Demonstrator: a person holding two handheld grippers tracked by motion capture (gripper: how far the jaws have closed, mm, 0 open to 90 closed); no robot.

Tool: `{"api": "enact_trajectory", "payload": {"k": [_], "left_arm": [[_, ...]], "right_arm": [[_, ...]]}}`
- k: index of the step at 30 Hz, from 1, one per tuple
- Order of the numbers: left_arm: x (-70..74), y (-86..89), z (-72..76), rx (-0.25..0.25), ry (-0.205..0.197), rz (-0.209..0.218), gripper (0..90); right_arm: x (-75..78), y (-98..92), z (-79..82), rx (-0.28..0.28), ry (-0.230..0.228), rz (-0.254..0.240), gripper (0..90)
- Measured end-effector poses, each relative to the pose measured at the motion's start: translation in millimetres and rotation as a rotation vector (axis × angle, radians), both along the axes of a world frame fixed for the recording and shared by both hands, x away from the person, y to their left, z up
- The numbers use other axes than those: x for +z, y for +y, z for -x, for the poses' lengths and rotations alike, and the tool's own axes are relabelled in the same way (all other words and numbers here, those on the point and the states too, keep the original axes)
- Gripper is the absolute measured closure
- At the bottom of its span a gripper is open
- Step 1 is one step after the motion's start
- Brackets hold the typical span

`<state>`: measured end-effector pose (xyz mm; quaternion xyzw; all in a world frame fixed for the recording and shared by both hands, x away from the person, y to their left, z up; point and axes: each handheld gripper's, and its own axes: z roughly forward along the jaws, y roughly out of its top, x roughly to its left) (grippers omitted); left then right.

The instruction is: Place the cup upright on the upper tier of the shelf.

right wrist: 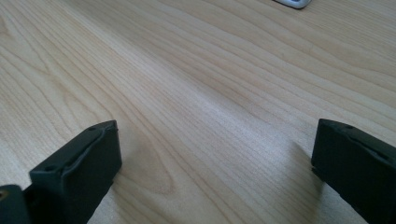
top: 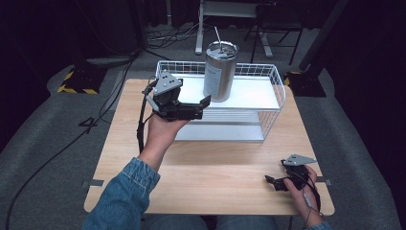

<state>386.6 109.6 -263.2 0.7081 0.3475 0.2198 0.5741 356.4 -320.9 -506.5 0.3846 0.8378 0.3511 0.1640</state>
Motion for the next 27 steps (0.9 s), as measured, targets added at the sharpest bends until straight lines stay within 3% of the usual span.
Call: {"api": "enact_trajectory", "payload": {"k": [12,16,27], "left_arm": [[-10.9,11.0,36.8,-0.02,-0.008,-0.033,0.0],[-23.8,14.6,48.5,-0.007,0.0,-0.09,0.0],[-54.5,29.9,65.2,-0.019,0.035,-0.123,1.9]], "right_arm": [[0.0,0.2,-0.2,-0.002,0.002,0.0,1.4],[-0.1,0.3,-0.9,0.002,0.003,0.001,0.9],[-0.2,0.5,-1.7,0.003,0.003,0.002,0.4]]}}
